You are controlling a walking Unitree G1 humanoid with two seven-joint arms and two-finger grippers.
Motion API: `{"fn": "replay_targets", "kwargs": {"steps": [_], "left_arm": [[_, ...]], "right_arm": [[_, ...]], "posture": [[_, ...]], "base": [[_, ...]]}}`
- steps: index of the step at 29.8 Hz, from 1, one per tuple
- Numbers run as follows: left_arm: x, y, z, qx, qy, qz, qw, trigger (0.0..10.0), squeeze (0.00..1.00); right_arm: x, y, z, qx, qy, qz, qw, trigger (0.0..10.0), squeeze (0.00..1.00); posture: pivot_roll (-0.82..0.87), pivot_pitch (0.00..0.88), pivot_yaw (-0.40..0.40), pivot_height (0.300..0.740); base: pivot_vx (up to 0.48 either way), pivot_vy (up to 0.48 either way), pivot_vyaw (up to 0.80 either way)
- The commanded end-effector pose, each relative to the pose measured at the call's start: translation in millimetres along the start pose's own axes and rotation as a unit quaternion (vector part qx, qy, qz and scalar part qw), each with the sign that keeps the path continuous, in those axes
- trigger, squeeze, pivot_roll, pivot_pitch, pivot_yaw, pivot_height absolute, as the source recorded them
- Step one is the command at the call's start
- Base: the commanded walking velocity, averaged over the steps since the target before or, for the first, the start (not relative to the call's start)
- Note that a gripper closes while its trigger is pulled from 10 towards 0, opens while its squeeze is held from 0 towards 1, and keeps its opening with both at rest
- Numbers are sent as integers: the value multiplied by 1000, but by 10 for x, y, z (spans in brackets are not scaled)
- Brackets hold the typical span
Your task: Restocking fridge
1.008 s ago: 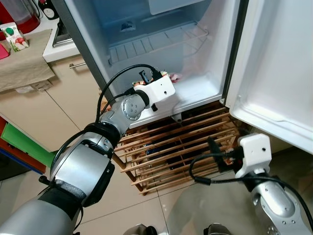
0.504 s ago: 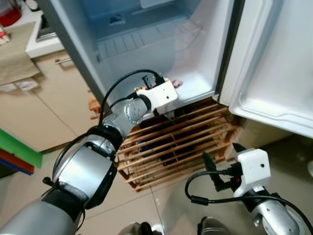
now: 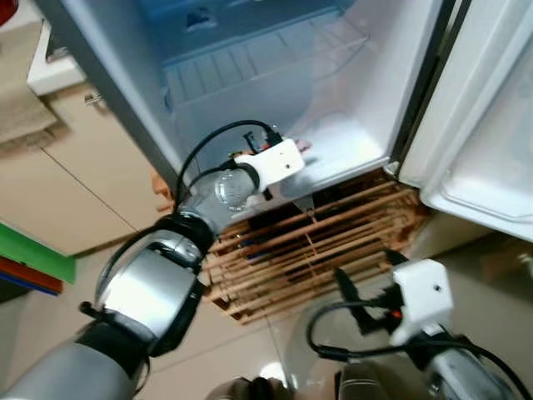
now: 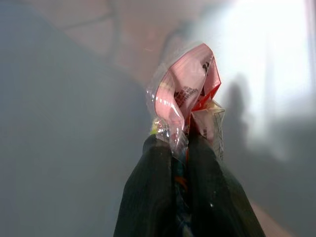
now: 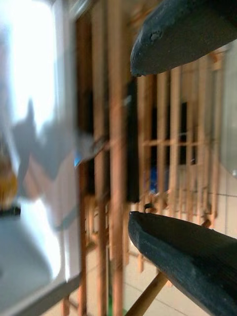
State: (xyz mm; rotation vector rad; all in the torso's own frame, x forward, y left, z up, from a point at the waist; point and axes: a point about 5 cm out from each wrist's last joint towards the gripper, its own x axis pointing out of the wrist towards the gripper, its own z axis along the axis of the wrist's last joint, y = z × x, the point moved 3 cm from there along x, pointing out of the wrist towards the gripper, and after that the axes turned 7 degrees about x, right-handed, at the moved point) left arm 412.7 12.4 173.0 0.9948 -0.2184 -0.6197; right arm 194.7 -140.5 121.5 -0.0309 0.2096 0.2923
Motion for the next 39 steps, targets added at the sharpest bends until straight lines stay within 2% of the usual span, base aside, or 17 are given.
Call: {"fn": "replay_targets", "kwargs": {"steps": [1,16,21,24,27,32,33,39], "left_arm": [[-85,46,-235,10,38,9,999,10000,0],[-22,-150,-128,-1,38,-30,999,10000,0],[-18,-163,-156,-2,55,-26,998,10000,0],[-21,-140,-193,-5,71,-16,997,10000,0],[-10,-104,-165,9,66,-17,998,10000,0],[-2,-74,-138,29,59,-13,998,10000,0],[-1,-81,-137,25,59,-16,998,10000,1000],[20,-46,-70,29,46,-4,999,10000,1000]], "right_arm": [[-6,107,-6,13,2,19,1000,10000,0],[-3,146,-14,12,5,25,1000,10000,0],[-7,196,145,1,-28,48,998,10000,0],[-17,278,303,-32,-59,83,994,10000,0],[10,284,434,-43,-85,83,992,10000,0],[16,277,458,-42,-92,78,992,10000,0],[17,260,448,-42,-89,71,993,10000,0],[6,237,418,-39,-82,60,994,10000,0]], "posture": [[-282,221,162,740],[-284,220,169,740],[-285,225,170,740],[-287,227,169,740],[-290,230,168,740],[-291,230,167,740],[-294,234,171,740],[-292,237,170,740]], "base": [[0,0,0],[0,0,0],[0,0,0],[0,0,0],[0,0,0],[0,0,0],[0,0,0],[0,0,0]]}}
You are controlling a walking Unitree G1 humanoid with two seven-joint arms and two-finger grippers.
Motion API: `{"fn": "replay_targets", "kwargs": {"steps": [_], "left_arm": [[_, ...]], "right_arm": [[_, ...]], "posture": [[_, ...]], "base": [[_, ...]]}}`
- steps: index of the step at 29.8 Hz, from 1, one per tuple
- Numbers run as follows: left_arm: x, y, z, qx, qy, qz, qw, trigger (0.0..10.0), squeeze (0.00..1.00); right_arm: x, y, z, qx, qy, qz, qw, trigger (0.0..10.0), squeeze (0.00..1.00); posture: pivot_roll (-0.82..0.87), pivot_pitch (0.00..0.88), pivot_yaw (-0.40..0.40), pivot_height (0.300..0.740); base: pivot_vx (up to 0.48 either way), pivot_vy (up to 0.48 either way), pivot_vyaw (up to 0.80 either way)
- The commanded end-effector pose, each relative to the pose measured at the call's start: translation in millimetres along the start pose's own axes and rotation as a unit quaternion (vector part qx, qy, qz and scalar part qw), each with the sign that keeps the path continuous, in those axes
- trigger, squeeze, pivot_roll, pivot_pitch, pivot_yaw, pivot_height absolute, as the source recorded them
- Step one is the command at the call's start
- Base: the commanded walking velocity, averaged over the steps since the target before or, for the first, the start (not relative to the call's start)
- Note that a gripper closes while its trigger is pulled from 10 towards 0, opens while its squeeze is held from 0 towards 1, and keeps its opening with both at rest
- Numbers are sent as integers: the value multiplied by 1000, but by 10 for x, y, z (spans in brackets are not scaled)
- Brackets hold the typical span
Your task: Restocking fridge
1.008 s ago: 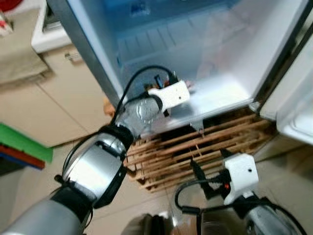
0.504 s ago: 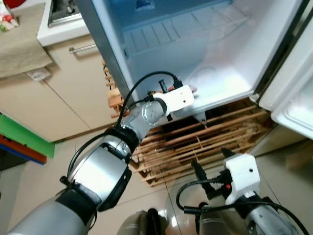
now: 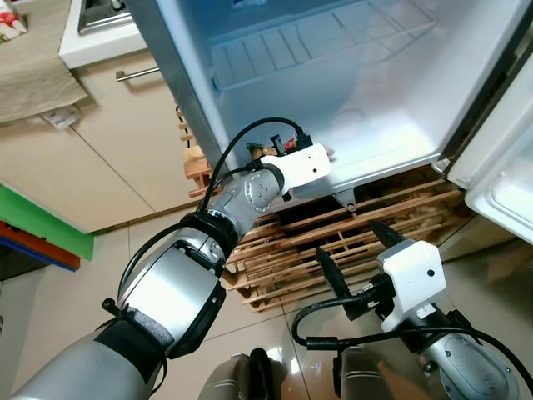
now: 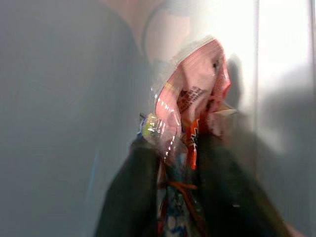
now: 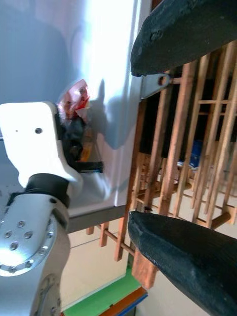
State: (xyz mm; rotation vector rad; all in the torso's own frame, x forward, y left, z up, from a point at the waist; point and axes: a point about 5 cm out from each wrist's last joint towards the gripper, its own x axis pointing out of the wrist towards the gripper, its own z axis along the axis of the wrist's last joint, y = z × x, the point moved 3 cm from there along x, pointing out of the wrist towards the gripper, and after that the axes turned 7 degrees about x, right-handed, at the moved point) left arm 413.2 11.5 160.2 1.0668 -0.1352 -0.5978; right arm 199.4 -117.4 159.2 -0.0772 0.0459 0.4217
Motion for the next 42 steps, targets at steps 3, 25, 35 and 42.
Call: {"fn": "replay_targets", "kwargs": {"steps": [3,25,35,42], "left_arm": [[16,164,105,21,-21,38,999,10000,1000],[-125,251,313,-44,-171,23,984,10000,1000],[-667,211,215,-295,-267,9,917,10000,0],[-1021,-140,410,-326,-288,-49,899,10000,0]], "right_arm": [[-13,35,16,5,-3,-2,1000,10000,0],[171,-117,-91,1,-8,-34,999,10000,0],[349,-382,-34,33,-47,-82,995,10000,0],[440,-647,-169,44,-45,-143,988,10000,0]], "posture": [[-291,236,167,740],[-256,106,188,740],[-187,0,183,740],[-124,0,146,740]], "base": [[0,0,0],[0,0,0],[0,0,0],[0,0,0]]}}
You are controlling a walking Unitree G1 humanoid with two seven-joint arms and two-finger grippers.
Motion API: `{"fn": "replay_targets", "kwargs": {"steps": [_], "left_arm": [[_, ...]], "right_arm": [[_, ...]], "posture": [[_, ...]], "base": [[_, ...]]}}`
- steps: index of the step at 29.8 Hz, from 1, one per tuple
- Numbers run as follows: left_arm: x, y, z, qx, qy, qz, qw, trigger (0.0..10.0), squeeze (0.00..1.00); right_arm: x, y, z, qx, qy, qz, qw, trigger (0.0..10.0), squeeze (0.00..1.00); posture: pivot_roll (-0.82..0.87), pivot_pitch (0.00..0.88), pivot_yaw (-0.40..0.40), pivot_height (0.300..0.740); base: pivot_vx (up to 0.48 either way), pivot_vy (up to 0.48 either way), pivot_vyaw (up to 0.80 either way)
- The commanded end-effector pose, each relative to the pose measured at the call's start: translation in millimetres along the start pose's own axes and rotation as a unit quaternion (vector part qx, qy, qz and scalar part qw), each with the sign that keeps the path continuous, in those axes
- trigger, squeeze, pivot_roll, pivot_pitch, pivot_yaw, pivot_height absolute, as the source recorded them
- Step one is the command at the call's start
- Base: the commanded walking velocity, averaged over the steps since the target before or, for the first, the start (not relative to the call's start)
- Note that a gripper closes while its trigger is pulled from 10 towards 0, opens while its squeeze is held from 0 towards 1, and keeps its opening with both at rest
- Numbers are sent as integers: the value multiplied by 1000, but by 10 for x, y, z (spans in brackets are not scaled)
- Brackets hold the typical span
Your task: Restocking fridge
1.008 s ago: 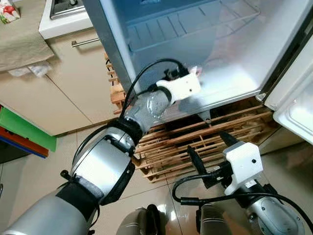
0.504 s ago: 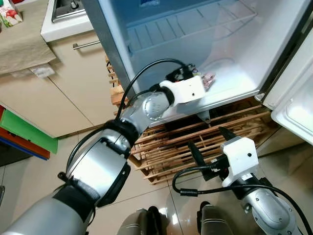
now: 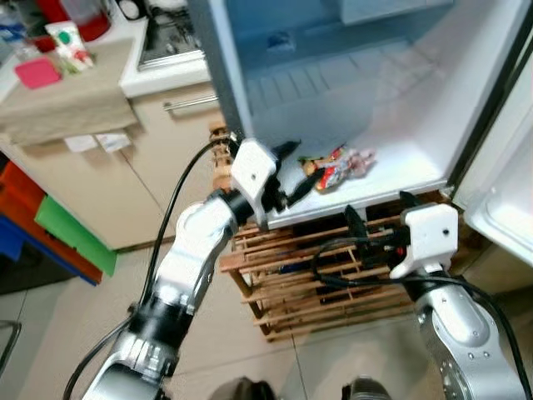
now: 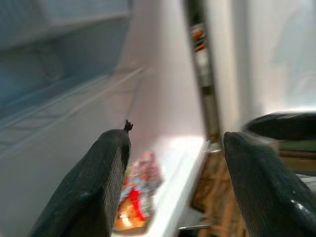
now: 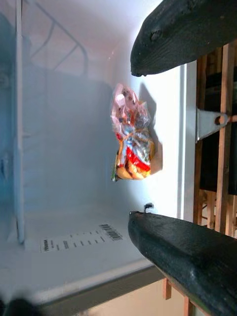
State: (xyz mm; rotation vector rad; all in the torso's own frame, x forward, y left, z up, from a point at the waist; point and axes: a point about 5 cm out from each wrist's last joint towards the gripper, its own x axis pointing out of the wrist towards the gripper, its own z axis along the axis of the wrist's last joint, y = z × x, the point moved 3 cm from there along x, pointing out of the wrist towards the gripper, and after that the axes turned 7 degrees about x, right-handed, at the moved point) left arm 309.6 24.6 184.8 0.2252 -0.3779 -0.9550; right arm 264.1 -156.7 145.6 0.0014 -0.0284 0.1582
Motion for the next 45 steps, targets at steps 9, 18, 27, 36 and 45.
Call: {"fn": "replay_targets", "kwargs": {"steps": [9,18,27,36,45], "left_arm": [[-826,184,-371,-52,131,138,980,10000,0],[-1298,330,-803,-115,237,378,888,10000,0],[-1267,423,-697,-13,237,371,898,10000,0],[-1147,328,-699,-6,221,349,911,10000,0],[-870,306,-693,2,191,333,923,10000,0]], "right_arm": [[4,-243,-203,-1,10,-57,998,10000,0],[56,-375,-404,-11,31,-94,995,10000,0],[138,-318,-466,8,26,-74,997,10000,0],[146,-246,-563,8,39,-53,998,10000,0],[88,-209,-575,-16,55,-22,998,10000,0]], "posture": [[-106,0,94,740],[-61,0,34,740],[-35,0,28,740],[-69,0,21,740],[-133,0,-28,740]], "base": [[0,0,0],[0,0,0],[0,0,0],[0,-299,0],[0,-480,0]]}}
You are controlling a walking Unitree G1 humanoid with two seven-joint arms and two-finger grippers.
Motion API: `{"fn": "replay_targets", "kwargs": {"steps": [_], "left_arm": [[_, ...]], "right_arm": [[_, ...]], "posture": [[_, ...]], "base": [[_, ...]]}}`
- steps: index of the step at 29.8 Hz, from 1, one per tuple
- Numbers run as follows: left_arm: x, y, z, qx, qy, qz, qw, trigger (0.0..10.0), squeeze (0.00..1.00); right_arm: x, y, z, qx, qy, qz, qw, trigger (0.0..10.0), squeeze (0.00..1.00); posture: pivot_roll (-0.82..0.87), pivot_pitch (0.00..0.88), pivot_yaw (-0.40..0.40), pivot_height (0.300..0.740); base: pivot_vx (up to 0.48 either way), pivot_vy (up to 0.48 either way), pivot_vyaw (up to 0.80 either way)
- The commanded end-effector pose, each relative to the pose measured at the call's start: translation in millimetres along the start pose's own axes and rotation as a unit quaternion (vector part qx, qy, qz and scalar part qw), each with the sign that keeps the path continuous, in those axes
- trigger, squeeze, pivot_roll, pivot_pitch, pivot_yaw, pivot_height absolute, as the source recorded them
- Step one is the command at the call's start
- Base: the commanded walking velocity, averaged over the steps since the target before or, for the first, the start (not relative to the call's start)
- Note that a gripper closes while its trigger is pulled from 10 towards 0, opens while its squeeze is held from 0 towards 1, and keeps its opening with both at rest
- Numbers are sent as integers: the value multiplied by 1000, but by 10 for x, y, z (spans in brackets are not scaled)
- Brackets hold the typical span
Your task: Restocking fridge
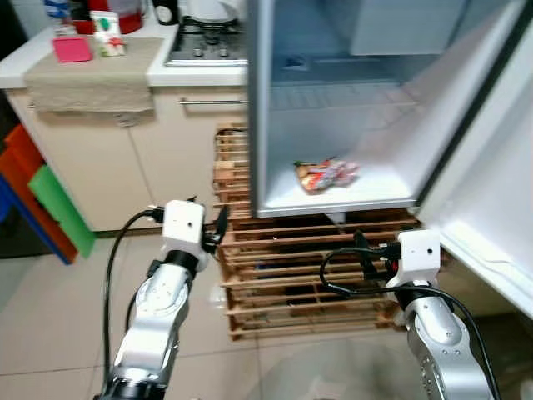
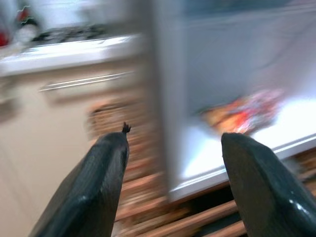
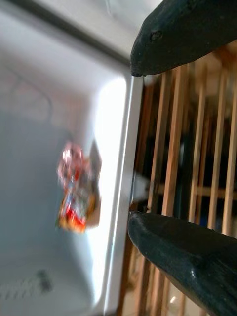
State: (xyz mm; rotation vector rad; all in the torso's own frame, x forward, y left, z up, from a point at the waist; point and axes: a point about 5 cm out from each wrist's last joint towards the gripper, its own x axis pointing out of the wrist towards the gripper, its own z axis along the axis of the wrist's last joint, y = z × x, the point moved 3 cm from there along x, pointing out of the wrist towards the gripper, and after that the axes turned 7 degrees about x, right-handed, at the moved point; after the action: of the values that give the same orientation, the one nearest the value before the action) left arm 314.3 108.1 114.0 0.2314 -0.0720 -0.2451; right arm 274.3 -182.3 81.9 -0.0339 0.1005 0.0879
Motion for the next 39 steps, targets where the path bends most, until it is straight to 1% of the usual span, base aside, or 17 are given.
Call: {"fn": "replay_targets", "kwargs": {"steps": [1,4,6,7,8,11,15,18,20,22,29,35,39], "left_arm": [[6,78,-25,10,2,14,1000,10000,0],[15,91,0,7,-1,15,1000,10000,0],[0,61,-3,6,-6,1,1000,10000,0],[-2,68,-17,16,-2,2,1000,10000,0],[11,109,-32,5,0,8,1000,10000,0],[47,149,-19,5,-4,11,1000,10000,0],[74,135,19,23,-14,-2,1000,10000,0],[80,142,23,24,-14,-3,1000,10000,0],[111,180,30,25,-12,-1,1000,10000,0],[133,194,30,17,-11,1,1000,10000,0],[190,179,77,22,-20,-3,1000,10000,0],[196,182,80,25,-21,-5,999,10000,0],[199,196,84,22,-23,-4,999,10000,0]], "right_arm": [[42,29,73,-4,-11,9,1000,10000,0],[87,-24,95,-2,-15,1,1000,10000,0],[107,3,83,-2,-15,2,1000,10000,0],[115,26,85,-1,-16,3,1000,10000,0],[128,68,109,-1,-22,8,1000,10000,0],[142,90,118,0,-24,9,1000,10000,0],[121,116,69,3,-23,9,1000,10000,0],[126,124,67,4,-23,10,1000,10000,0],[155,165,67,8,-24,10,1000,10000,0],[170,176,75,10,-27,10,1000,10000,0],[200,127,112,12,-36,0,999,10000,0],[193,113,96,11,-35,-2,999,10000,0],[200,104,73,10,-32,-4,999,10000,0]], "posture": [[-130,0,-29,740],[-120,0,-25,740],[-120,0,-19,740],[-121,0,-14,740],[-122,0,-1,740],[-123,0,12,740],[-113,0,26,740],[-110,0,30,740],[-105,0,37,740],[-103,0,38,740],[-110,0,47,740],[-105,0,50,740],[-102,0,54,740]], "base": [[0,-480,0],[0,-480,0],[0,-458,0],[0,0,0],[0,0,0],[0,0,0],[0,0,0],[0,0,0],[-304,-300,0],[-330,-345,0],[-329,-347,0],[-327,-348,0],[0,0,0]]}}
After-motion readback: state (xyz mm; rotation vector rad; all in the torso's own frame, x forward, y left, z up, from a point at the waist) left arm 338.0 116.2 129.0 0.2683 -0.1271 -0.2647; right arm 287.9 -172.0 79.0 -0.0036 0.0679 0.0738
